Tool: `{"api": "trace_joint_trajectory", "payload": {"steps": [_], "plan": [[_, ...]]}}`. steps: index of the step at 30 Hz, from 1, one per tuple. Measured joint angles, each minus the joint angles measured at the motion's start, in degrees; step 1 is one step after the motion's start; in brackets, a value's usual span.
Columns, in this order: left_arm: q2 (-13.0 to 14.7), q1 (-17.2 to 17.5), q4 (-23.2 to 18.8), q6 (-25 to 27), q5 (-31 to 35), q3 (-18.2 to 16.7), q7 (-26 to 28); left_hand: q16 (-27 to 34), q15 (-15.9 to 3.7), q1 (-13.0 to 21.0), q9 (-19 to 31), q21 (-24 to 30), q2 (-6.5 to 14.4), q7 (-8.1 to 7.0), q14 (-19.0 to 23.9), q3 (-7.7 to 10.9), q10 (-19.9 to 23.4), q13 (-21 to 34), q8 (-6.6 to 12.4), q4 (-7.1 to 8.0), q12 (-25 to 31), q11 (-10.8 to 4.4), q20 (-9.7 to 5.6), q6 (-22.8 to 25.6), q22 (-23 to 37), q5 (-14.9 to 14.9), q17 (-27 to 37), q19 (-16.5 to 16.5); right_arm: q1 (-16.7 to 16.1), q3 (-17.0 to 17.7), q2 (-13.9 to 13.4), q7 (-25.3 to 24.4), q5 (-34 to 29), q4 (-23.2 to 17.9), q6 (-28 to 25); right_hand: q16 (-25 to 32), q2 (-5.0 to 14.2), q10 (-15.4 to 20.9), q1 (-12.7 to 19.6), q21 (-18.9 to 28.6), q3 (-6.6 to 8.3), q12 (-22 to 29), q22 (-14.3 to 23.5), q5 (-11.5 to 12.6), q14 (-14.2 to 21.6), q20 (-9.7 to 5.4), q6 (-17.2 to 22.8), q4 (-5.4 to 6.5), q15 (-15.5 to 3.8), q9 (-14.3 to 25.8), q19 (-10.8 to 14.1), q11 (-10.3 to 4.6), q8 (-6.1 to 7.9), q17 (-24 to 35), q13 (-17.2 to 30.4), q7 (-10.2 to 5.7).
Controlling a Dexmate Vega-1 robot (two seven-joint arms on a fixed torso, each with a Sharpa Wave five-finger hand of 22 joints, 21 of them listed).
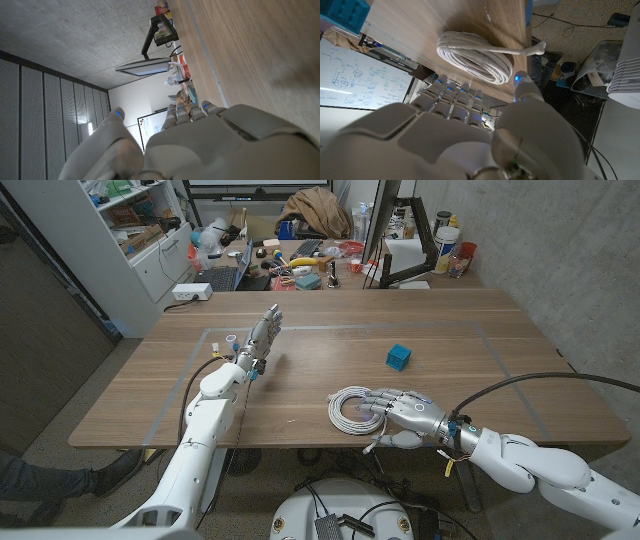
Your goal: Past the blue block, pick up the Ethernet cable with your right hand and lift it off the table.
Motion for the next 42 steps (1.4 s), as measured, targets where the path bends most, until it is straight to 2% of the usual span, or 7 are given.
{"api": "trace_joint_trajectory", "payload": {"steps": [3, 11, 37, 42], "plan": [[-0.07, -0.14, 0.13, 0.05, 0.06, 0.14, 0.01, 0.0, 0.0, 0.0, 0.0, 0.0, 0.0, 0.0, 0.0, -0.02, 0.0, 0.0, 0.0, -0.02, 0.0, 0.0, 0.0, 0.0, 0.0, 0.0, 0.0, 0.0, 0.41, -0.39, 0.12, -0.27, -0.05, 0.41, 0.01, 0.0, -0.01, -0.41, -0.01, 0.0, 0.0, 0.0, 0.0, 0.0, 0.0, 0.0, -0.63, 0.0, 0.0, 0.0, 0.0, -0.4, 0.0, 0.0, 0.0, -0.7], [-0.14, -0.44, 0.48, 0.18, 0.25, 0.35, 0.09, 0.0, 0.0, -0.15, 0.0, 0.0, 0.19, 0.0, 0.0, -0.15, 0.0, 0.0, 0.0, -0.15, 0.0, 0.0, 0.3, 0.0, 0.0, 0.0, 0.0, -0.3, 1.78, -1.57, 0.49, -0.74, -0.31, 1.47, 0.05, 0.0, 0.08, -0.41, 0.5, 0.0, 0.23, 0.0, 0.0, 0.0, 0.01, 0.0, -0.63, -0.24, 0.0, 0.0, 0.01, -0.4, 0.0, 0.0, 0.0, -0.67], [-0.27, -1.13, 1.82, 0.51, 0.55, 0.63, 0.42, 0.0, 0.18, 0.0, 0.0, 0.0, 0.46, -0.22, -0.18, -0.61, 0.0, 0.0, 0.0, -0.15, 0.0, 0.0, 0.3, 0.21, 0.0, 0.0, -0.01, -0.29, 5.91, -4.96, 1.25, 0.69, 0.3, 4.66, 1.54, 0.28, 0.31, -0.4, 1.32, 0.0, 0.55, 0.44, 0.0, 0.0, 0.01, 0.0, -0.43, 0.09, 0.0, 0.0, 0.01, -0.4, 0.0, 0.0, 0.0, -0.86], [-0.28, -1.19, 2.08, 0.51, 0.55, 0.58, 0.44, 0.0, 0.18, 0.0, 0.0, 0.0, 0.45, -0.22, -0.18, -0.61, 0.0, 0.0, 0.0, -0.15, 0.0, -0.01, 0.3, 0.22, 0.0, 0.0, -0.01, -0.29, 6.56, -5.46, 1.39, 1.05, 0.42, 5.13, 1.78, 0.28, 0.31, -0.4, 1.32, 0.0, 0.65, 0.44, 0.0, 0.0, 0.01, 0.0, 0.68, 0.19, 0.0, 0.0, 0.01, -0.4, 0.45, 0.0, 0.0, -1.23]]}}
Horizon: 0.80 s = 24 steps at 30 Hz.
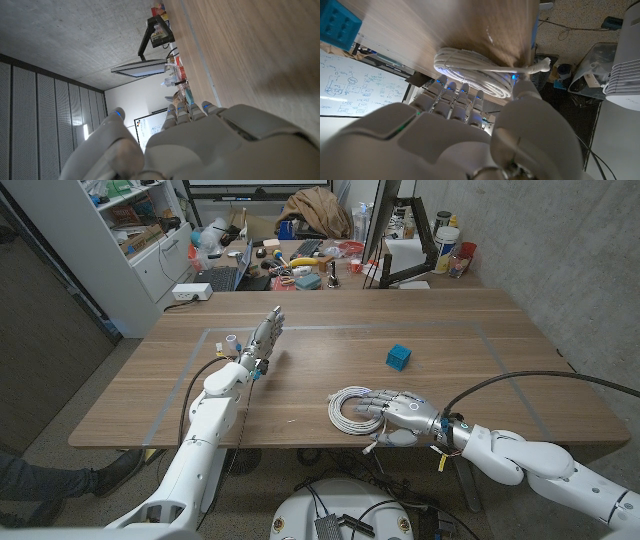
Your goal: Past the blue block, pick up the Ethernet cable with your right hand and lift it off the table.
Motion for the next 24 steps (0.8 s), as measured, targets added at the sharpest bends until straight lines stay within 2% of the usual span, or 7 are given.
{"api": "trace_joint_trajectory", "payload": {"steps": [5, 7, 12, 15, 24], "plan": [[-0.01, -0.17, 0.41, 0.0, 0.0, -0.07, 0.0, 0.0, 0.0, 0.0, 0.0, 0.0, 0.0, 0.0, 0.0, 0.0, 0.0, 0.0, 0.0, 0.0, 0.0, 0.0, 0.0, 0.0, 0.0, 0.0, 0.0, 0.0, 0.73, -0.5, 0.05, 0.47, 0.05, 0.38, 0.27, 0.0, 0.06, 0.67, 0.53, 0.0, 0.13, 0.44, 0.0, -0.23, 0.03, -0.23, 2.64, 0.13, -0.01, 0.0, -0.19, -0.66, 1.02, 0.0, -0.1, -0.45], [-0.01, -0.17, 0.41, 0.0, -0.01, -0.07, 0.01, 0.0, 0.0, 0.0, 0.0, 0.0, 0.0, 0.0, 0.0, 0.0, 0.0, 0.0, 0.0, 0.0, 0.0, 0.0, 0.0, 0.0, 0.0, 0.0, 0.0, 0.0, 0.99, -0.67, 0.03, 0.47, 0.05, 0.47, 0.27, 0.0, -0.09, 1.03, 0.69, 0.0, 0.37, 0.68, 0.0, -0.49, 0.66, -0.77, 3.74, -0.11, -0.01, -0.09, 0.36, -0.65, 1.39, 0.0, -0.13, -0.7], [0.01, -0.37, 0.84, 0.0, -0.03, -0.16, -0.01, 0.0, 0.0, 0.0, 0.0, 0.0, 0.0, 0.0, 0.0, 0.0, 0.0, 0.0, 0.0, 0.0, 0.0, 0.0, 0.0, 0.0, 0.0, 0.0, 0.0, 0.0, 1.86, -1.26, -0.23, 0.94, -0.41, 0.67, 1.06, 0.0, 0.44, 1.53, 1.65, 0.0, 0.85, 0.89, 0.0, -0.49, 0.75, -0.83, 5.59, -0.11, -0.11, -0.14, 0.42, -1.16, 1.76, 0.0, -0.13, -1.19], [0.06, -0.48, 1.07, 0.0, -0.05, -0.2, -0.04, 0.0, 0.0, 0.0, 0.0, 0.0, 0.0, 0.0, 0.0, 0.0, 0.0, 0.0, 0.0, 0.0, 0.0, 0.0, 0.0, 0.0, 0.0, 0.0, 0.0, 0.0, 2.16, -1.5, -0.31, 1.41, -0.81, 0.79, 1.52, 0.0, 0.69, 1.44, 1.92, 0.0, 1.03, 0.89, 0.0, -0.49, 0.74, -0.83, 6.49, 0.08, -0.11, -0.14, 0.42, -1.25, 2.05, 0.0, -0.12, -2.1], [0.18, -0.51, 1.26, 0.02, -0.05, -0.22, -0.06, 0.0, 0.0, 0.23, 0.0, 0.0, 0.23, 0.31, 0.0, -0.24, 0.0, 0.0, 0.0, 0.24, 0.0, 0.0, 0.0, 0.31, 0.0, 0.0, 0.0, 0.0, 2.91, -2.33, -0.32, 1.72, -1.25, 1.68, 1.83, 0.0, 0.58, 1.87, 2.43, 0.0, 1.33, 0.89, 0.0, -0.77, 0.97, -0.83, 7.11, -0.09, -0.28, -0.14, 0.42, -1.67, 2.05, 0.0, -0.12, -2.72]]}}
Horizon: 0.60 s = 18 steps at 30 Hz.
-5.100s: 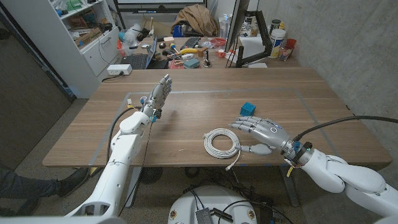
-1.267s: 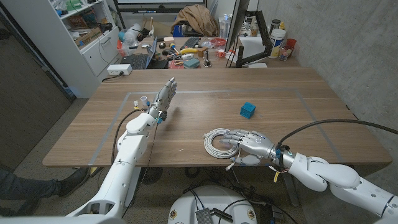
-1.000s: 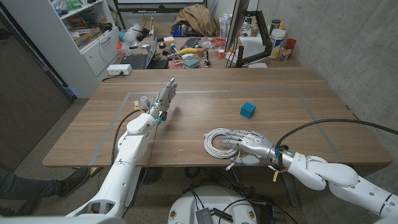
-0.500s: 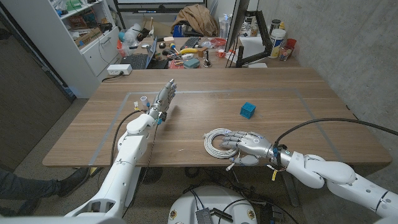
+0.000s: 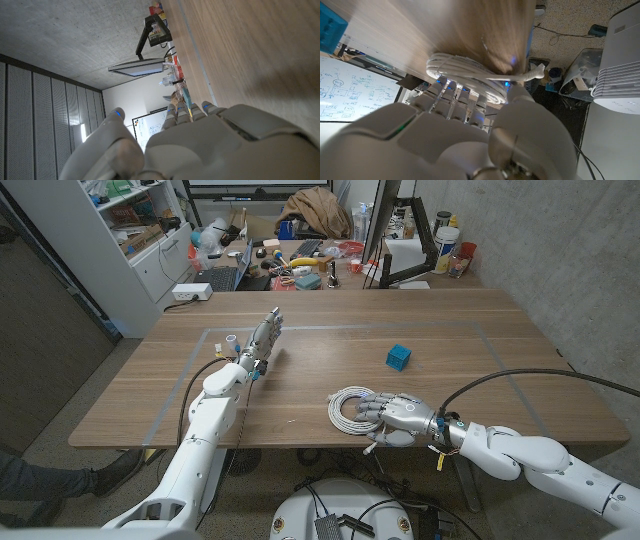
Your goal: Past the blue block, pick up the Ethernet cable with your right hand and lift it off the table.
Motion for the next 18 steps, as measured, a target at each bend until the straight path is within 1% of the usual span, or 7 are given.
{"api": "trace_joint_trajectory", "payload": {"steps": [2, 4, 8, 10, 12, 15, 18], "plan": [[0.02, 0.0, 0.0, 0.07, 0.0, 0.0, 0.0, 0.0, 0.0, 0.0, 0.0, 0.0, 0.0, 0.0, 0.0, 0.0, 0.0, 0.0, 0.0, 0.0, 0.0, 0.0, 0.0, 0.0, 0.0, 0.0, 0.0, 0.0, 0.11, -0.13, 0.04, 0.06, -0.14, 0.21, 0.0, 0.0, 0.05, 0.2, 0.07, 0.0, 0.0, 0.0, 0.0, -0.13, 0.28, 0.0, 0.19, 0.01, 0.28, 0.0, 0.0, -0.19, 0.0, 0.0, 0.0, -0.19], [0.05, 0.0, 0.0, 0.14, 0.02, 0.0, 0.0, 0.0, 0.0, 0.0, 0.0, 0.0, 0.0, 0.0, 0.0, 0.0, 0.0, 0.0, 0.0, 0.0, 0.0, 0.0, 0.0, 0.0, 0.0, 0.0, 0.0, 0.0, 0.19, -0.24, 0.07, 0.08, -0.16, 0.34, 0.0, 0.0, 0.15, 0.19, 0.31, 0.0, 0.17, 0.0, 0.0, -0.13, 0.49, -0.01, 0.4, 0.15, 0.07, 0.0, -0.01, -0.19, 0.0, 0.0, 0.0, -0.4], [0.08, 0.01, -0.01, 0.31, 0.09, 0.0, 0.01, 0.0, 0.0, 0.0, 0.0, 0.0, 0.0, 0.0, 0.0, -0.18, 0.0, 0.0, 0.0, -0.18, 0.0, 0.0, 0.0, 0.0, 0.0, 0.0, 0.0, 0.0, 0.31, -0.45, 0.12, 0.16, -0.19, 0.66, -0.03, 0.0, 0.38, 0.41, 0.69, 0.03, 0.47, 0.44, 0.0, -0.12, 0.48, -0.02, 0.8, -0.01, 0.08, 0.0, -0.02, -0.4, 0.0, 0.0, 0.0, -0.8], [0.08, 0.01, -0.01, 0.34, 0.1, 0.0, 0.02, 0.0, 0.0, 0.0, 0.0, 0.0, 0.0, 0.0, 0.0, -0.24, 0.0, 0.0, 0.0, -0.25, 0.0, 0.0, 0.0, 0.0, 0.0, 0.0, 0.0, 0.0, 0.4, -0.52, 0.14, 0.26, -0.19, 0.82, -0.1, 0.0, 0.39, 0.52, 0.7, 0.24, 0.48, 0.44, 0.0, -0.12, 0.69, -0.23, 1.07, -0.01, 0.29, 0.0, 0.21, -0.48, 0.0, 0.0, 0.0, -0.53], [0.09, 0.1, -0.2, 0.4, 0.13, 0.01, 0.07, 0.0, 0.0, 0.0, 0.0, 0.0, 0.0, 0.0, 0.0, -0.24, 0.0, 0.0, 0.0, -0.25, 0.0, 0.0, 0.0, 0.0, 0.0, 0.0, 0.0, 0.0, 0.5, -0.63, 0.17, 0.26, -0.19, 1.07, -0.11, 0.48, 0.46, 0.85, 1.07, 0.24, 0.67, 0.44, 0.0, -0.12, 1.6, -0.42, 1.59, -0.02, 0.17, 0.0, 0.4, -0.41, 0.0, 0.0, 0.0, -0.7], [0.09, 0.2, -0.32, 0.48, 0.15, 0.02, 0.19, 0.0, 0.0, 0.0, 0.0, 0.0, 0.0, 0.0, 0.0, -0.24, 0.0, 0.0, 0.0, -0.25, 0.0, 0.0, 0.0, 0.0, 0.0, 0.0, 0.0, 0.0, 0.69, -0.78, 0.23, 0.27, -0.14, 1.44, -0.12, 1.17, 0.54, 1.8, 1.73, 0.58, 0.92, 0.69, 0.0, -0.62, 4.23, -0.79, 2.99, 0.06, 0.11, 0.0, 0.87, -0.97, 0.21, 0.0, 0.0, -0.66], [0.05, 0.32, -0.43, 0.51, 0.18, 0.02, 0.28, 0.0, 0.0, 0.0, 0.0, 0.0, 0.0, 0.0, 0.0, -0.24, 0.0, 0.0, 0.0, -0.25, 0.0, 0.0, 0.0, 0.0, 0.0, 0.0, 0.0, 0.0, 1.01, -0.96, 0.34, 0.12, 0.02, 2.07, 0.01, 1.51, 0.84, 2.67, 2.02, 0.9, 1.26, 0.9, 0.24, -1.06, 6.39, -0.42, 4.29, -0.01, 0.1, -0.01, 2.09, -1.61, 0.25, 0.23, 0.01, -0.81]]}}
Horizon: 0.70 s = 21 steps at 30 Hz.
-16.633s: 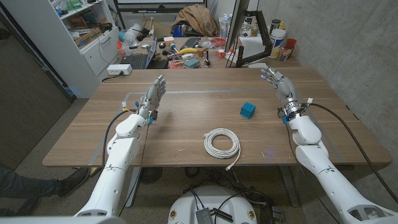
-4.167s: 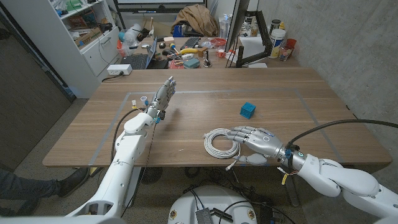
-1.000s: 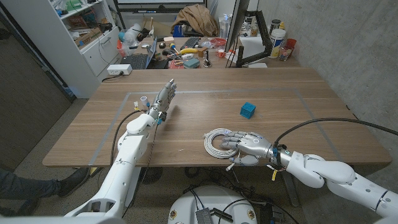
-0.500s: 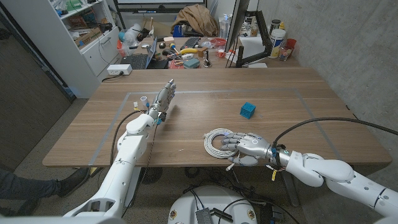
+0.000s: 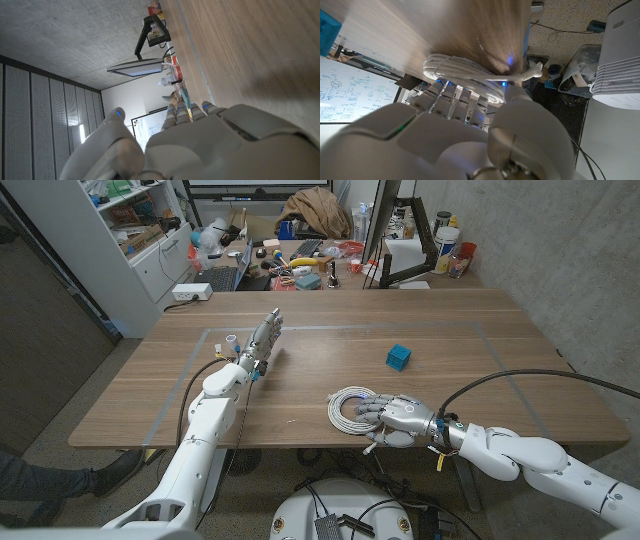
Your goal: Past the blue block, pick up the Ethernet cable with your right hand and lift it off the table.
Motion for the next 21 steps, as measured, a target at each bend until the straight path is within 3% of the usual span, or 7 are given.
{"api": "trace_joint_trajectory", "payload": {"steps": [10, 16, 21], "plan": [[-0.19, 0.49, -0.43, 0.03, 0.02, -0.09, 0.43, 0.0, 0.0, 0.0, 0.0, 0.0, 0.0, 0.0, 0.0, -0.19, 0.0, 0.0, 0.0, 0.19, 0.0, 0.0, 0.0, 0.0, 0.0, 0.0, 0.0, 0.0, 1.52, -0.78, 0.55, -1.65, 0.57, 2.53, 1.69, 1.47, 0.3, 4.2, 1.69, 0.44, 1.29, 1.32, 0.05, -0.85, 6.94, -0.11, 5.13, 0.16, -0.34, 0.0, 2.95, -1.97, 0.72, 0.33, 0.07, -0.12], [-0.33, 0.83, -0.54, 0.03, -0.05, -0.32, 0.69, 0.0, 0.0, 0.0, 0.0, 0.0, 0.0, 0.0, 0.0, -0.19, 0.0, 0.0, 0.0, 0.19, 0.0, 0.0, 0.0, 0.0, 0.0, 0.0, 0.0, 0.0, 2.67, -1.37, 1.03, -2.76, 0.79, 4.08, 2.94, 2.05, 0.3, 7.74, 3.06, 1.52, 2.49, 2.83, 0.03, -1.59, 11.39, -0.3, 10.25, 0.24, -0.46, -0.16, 6.44, -2.74, 1.75, 0.81, 0.23, 0.06], [-0.45, 1.06, -0.56, 0.03, -0.23, -0.47, 0.78, 0.0, 0.0, 0.0, 0.0, 0.0, 0.0, -0.21, 0.0, -0.19, 0.0, 0.0, 0.0, 0.19, 0.0, 0.0, 0.0, 0.21, 0.0, 0.0, 0.0, 0.0, 3.5, -1.83, 1.48, -3.04, 0.81, 5.03, 3.23, 2.66, 0.61, 12.17, 4.71, 2.33, 3.77, 4.65, 0.03, -2.22, 15.04, -0.46, 13.65, 0.27, -0.89, -0.11, 9.75, -3.31, 2.78, 1.34, 0.88, 1.15]]}}
